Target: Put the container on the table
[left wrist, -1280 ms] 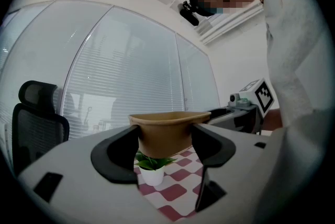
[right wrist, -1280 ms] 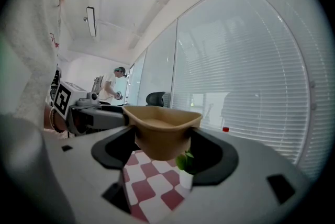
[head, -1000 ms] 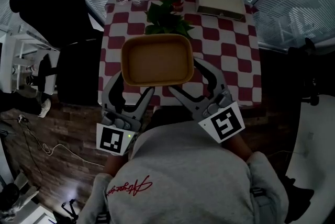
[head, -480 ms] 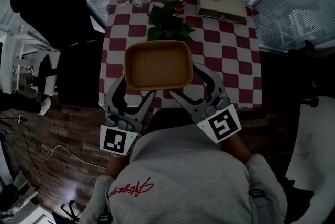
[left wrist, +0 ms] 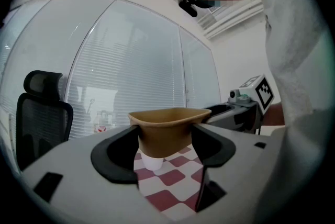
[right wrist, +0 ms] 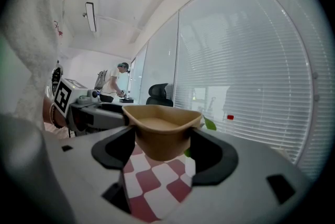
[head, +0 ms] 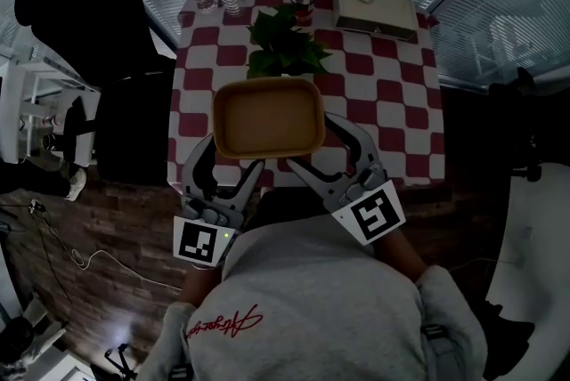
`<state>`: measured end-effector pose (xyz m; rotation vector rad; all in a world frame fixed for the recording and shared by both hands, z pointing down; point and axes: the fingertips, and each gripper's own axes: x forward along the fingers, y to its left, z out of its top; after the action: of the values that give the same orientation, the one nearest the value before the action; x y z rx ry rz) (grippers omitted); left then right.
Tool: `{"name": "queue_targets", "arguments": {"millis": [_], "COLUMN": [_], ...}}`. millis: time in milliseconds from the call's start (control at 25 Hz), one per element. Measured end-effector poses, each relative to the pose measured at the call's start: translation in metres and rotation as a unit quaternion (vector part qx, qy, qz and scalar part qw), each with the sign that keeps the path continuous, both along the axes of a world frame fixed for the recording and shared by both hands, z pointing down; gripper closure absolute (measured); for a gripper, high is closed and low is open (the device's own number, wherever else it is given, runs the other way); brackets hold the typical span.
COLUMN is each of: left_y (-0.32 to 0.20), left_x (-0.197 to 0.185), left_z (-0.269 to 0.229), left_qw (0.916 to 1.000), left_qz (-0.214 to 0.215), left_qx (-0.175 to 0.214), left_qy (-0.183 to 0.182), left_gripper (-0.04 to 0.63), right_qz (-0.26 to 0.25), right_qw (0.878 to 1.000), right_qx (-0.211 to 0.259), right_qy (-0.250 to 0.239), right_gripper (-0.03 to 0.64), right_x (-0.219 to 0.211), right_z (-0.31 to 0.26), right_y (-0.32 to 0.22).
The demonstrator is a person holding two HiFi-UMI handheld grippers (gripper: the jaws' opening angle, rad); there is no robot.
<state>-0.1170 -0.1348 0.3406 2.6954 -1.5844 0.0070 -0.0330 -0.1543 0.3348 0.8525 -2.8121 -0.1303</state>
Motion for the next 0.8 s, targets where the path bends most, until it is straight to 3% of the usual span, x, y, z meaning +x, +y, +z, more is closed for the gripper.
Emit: {"name": "queue_targets", "arguments": {"millis": [800], "left_y": [-0.008], "left_x": [-0.001], "left_z": [0.026], "left_qw": [0.9997], "left_qz": [-0.001], "left_qx": [-0.022], "left_qy": [-0.008], "left_gripper": [0.284], "right_qz": [-0.003], "right_qw": [1.0], "right_qx": [-0.014], "right_qy": [0.019], "right_gripper": [0.284], "right_x": [0.0], "right_z": [0.024], "right_y": [-0.008]}}
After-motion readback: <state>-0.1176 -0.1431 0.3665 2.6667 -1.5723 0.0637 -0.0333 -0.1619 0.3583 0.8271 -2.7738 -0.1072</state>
